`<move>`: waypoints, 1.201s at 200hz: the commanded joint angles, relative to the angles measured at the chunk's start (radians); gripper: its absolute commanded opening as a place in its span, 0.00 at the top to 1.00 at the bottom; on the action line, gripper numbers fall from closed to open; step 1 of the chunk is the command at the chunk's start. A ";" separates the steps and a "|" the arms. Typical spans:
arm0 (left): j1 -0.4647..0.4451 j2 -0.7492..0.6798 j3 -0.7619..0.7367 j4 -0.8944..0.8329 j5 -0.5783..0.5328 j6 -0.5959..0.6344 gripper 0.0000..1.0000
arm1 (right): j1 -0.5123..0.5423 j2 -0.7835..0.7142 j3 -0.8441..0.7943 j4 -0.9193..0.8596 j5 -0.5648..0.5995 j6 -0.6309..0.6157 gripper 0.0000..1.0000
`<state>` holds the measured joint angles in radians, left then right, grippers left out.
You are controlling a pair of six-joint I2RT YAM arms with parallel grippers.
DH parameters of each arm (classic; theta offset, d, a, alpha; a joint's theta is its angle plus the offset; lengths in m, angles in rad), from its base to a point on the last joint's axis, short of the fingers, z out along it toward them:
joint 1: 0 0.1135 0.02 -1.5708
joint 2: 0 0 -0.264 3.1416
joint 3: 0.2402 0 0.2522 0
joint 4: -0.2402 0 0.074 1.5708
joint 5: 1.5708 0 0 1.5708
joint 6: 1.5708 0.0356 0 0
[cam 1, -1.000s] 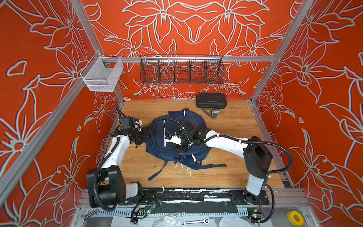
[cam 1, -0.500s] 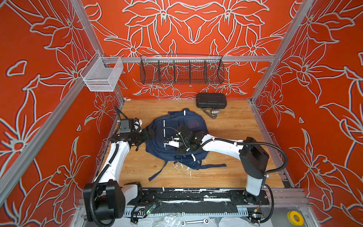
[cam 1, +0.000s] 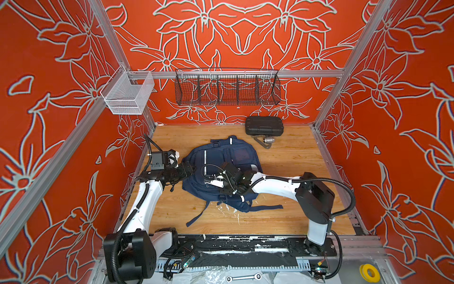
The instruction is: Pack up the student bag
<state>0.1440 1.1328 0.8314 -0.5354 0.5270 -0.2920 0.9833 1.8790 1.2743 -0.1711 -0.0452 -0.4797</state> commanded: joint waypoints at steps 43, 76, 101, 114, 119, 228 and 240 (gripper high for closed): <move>-0.099 -0.122 -0.055 -0.016 -0.074 0.063 0.49 | -0.066 0.008 0.116 -0.138 -0.376 0.147 1.00; -0.177 -0.138 -0.066 -0.026 -0.146 0.044 0.49 | -0.104 0.051 0.219 -0.240 -0.506 0.179 1.00; -0.222 -0.122 -0.070 -0.032 -0.144 0.002 0.49 | -0.112 0.077 0.259 -0.276 -0.536 0.202 1.00; -0.252 -0.124 -0.070 -0.039 -0.166 -0.017 0.50 | -0.126 0.084 0.268 -0.264 -0.559 0.238 1.00; -0.263 -0.128 -0.072 -0.040 -0.174 -0.024 0.50 | -0.130 0.087 0.271 -0.261 -0.563 0.255 1.00; -0.463 -0.168 -0.135 -0.008 -0.308 -0.214 0.46 | -0.158 0.167 0.401 -0.324 -0.679 0.365 1.00; -0.476 -0.157 -0.145 0.003 -0.329 -0.231 0.46 | -0.158 0.164 0.398 -0.318 -0.692 0.376 1.00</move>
<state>-0.3046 0.9588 0.7109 -0.5526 0.2584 -0.4633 0.8268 2.0392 1.6321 -0.4938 -0.6365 -0.1669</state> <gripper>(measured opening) 0.540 0.081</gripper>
